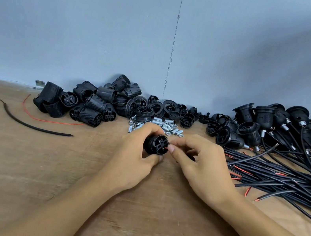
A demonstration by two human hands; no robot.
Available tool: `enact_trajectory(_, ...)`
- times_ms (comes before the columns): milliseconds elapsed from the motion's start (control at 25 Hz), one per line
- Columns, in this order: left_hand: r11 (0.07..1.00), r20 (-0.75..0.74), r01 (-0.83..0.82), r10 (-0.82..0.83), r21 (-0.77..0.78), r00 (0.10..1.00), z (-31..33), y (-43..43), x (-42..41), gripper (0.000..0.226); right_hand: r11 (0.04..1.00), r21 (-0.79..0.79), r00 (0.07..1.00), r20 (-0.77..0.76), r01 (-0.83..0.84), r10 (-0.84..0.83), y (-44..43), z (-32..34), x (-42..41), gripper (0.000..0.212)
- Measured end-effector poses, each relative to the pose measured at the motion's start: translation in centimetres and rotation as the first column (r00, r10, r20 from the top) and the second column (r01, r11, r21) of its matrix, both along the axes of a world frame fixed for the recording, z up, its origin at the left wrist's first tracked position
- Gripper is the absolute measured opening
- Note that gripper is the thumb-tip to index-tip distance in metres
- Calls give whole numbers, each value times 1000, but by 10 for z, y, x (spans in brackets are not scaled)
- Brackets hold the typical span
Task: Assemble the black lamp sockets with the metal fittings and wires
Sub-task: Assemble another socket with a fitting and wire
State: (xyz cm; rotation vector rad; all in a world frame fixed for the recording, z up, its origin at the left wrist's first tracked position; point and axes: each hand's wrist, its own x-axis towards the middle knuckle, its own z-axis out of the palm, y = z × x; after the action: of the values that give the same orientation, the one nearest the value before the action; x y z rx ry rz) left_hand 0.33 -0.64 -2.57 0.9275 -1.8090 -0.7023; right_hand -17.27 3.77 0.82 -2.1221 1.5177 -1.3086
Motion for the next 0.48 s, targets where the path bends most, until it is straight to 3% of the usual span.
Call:
enact_trajectory(120, 1000, -3, 8, -8, 3, 1000, 1, 0, 0, 45, 1000, -7, 999, -44, 17, -17, -1, 1, 1, 9)
enact_trajectory(360, 999, -29, 31, -31, 24, 999, 0, 1, 0, 44, 997, 73, 963, 270, -39, 18, -3, 5, -1, 6)
enact_trajectory(480, 999, -20, 32, -32, 12, 999, 1, 2, 0, 44, 995, 73, 979, 196, -67, 52, -2, 5, -1, 7)
